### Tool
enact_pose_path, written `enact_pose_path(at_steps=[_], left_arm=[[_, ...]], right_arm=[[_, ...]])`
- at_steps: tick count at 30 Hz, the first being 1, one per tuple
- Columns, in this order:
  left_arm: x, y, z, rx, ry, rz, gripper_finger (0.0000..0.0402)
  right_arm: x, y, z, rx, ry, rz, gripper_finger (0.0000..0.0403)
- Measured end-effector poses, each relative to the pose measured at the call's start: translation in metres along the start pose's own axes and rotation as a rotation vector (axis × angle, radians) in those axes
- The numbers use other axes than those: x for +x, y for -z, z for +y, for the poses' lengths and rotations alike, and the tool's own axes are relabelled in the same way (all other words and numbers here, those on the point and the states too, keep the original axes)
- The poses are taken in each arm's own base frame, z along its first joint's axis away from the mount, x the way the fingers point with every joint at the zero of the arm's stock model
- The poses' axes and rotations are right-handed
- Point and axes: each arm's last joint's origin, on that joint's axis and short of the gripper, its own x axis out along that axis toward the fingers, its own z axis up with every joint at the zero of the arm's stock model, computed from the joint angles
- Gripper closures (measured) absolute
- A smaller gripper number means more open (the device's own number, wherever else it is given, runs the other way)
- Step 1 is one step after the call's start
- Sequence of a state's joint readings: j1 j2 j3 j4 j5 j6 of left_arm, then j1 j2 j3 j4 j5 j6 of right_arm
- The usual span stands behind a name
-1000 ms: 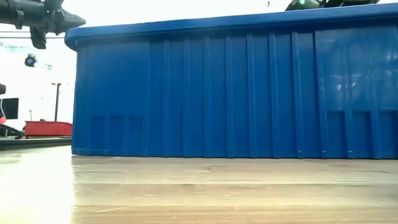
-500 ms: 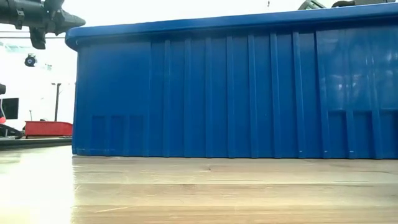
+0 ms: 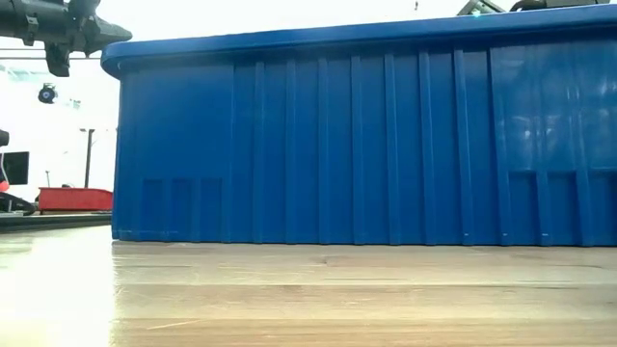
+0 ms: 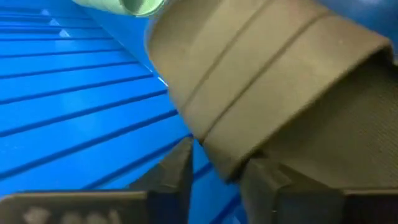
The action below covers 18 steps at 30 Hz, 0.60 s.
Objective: Pick and place slides into bin
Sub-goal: Put the black slipper into the blue bin, then stack the black slipper on top of the black slipper in the blue bin
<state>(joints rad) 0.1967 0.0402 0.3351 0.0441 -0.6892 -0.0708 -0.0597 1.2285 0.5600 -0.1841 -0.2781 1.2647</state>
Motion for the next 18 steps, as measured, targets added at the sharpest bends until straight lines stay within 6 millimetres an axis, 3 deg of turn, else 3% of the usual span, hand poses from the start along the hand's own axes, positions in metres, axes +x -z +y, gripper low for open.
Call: enact_pose_path(at_steps=[9,18], left_arm=[[0.000,0.000,0.000,0.000,0.000,0.000,0.0400],[0.000,0.000,0.000,0.000,0.000,0.001,0.0400]], right_arm=[[-0.002,0.001,0.003,0.039,-0.034,0.027,0.0204],[-0.018,0.002,0.021,0.019,-0.203,0.044,0.0177]])
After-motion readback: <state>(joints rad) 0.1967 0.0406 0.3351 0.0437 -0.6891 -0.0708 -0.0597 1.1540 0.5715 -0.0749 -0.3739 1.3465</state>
